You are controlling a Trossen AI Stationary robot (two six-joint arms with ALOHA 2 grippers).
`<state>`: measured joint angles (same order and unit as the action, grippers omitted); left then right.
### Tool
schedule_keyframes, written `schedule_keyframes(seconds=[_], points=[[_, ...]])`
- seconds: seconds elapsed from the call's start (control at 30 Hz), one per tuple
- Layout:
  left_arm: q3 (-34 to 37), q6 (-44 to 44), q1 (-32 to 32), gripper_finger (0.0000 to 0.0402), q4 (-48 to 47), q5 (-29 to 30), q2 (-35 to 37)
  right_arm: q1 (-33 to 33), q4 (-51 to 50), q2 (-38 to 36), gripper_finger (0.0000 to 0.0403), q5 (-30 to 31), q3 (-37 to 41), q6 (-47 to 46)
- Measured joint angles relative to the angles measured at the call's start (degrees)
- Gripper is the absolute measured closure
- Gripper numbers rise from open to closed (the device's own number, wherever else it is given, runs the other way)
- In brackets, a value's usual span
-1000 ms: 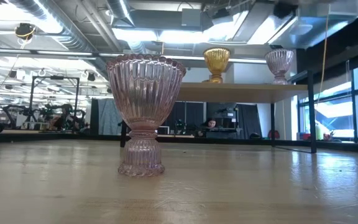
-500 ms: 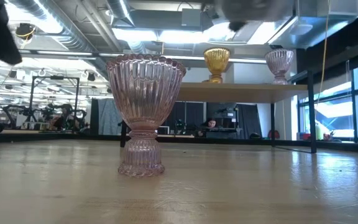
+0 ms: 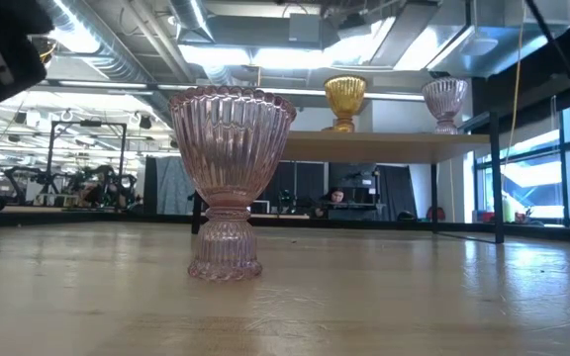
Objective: Pick & Place candle stick holders
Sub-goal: Put the light blue candle on the shelf
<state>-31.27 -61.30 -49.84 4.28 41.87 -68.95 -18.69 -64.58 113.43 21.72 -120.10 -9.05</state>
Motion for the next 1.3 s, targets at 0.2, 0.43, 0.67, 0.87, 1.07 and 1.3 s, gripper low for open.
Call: schedule_keyframes(seconds=[0.2,0.43,0.67,0.87,1.07,1.3], points=[[0.0,5.94,0.0,0.0398,4.46,0.06,0.0,8.72,0.57,-0.02,0.0102,-6.25,-4.87,5.19],[0.0,8.78,0.0,0.0398,5.26,0.05,0.0,16.1,0.57,-0.02,0.0102,-11.83,-4.98,7.2],[0.0,10.56,0.0,0.0398,5.18,0.36,-0.02,19.29,4.09,1.38,0.0102,-13.38,-5.05,9.54],[0.0,10.01,-0.04,0.0398,4.96,10.0,-0.02,18.67,4.06,3.07,0.0102,-13.42,-4.96,9.96],[0.22,3.92,2.37,0.0398,-1.34,13.47,4.7,14.08,2.82,3.06,0.0102,-12.62,-4.98,9.56],[14.32,11.75,14.15,0.0398,9.1,-3.27,21.37,6.2,-2.72,3.06,0.0102,-8.25,-4.98,6.38]])
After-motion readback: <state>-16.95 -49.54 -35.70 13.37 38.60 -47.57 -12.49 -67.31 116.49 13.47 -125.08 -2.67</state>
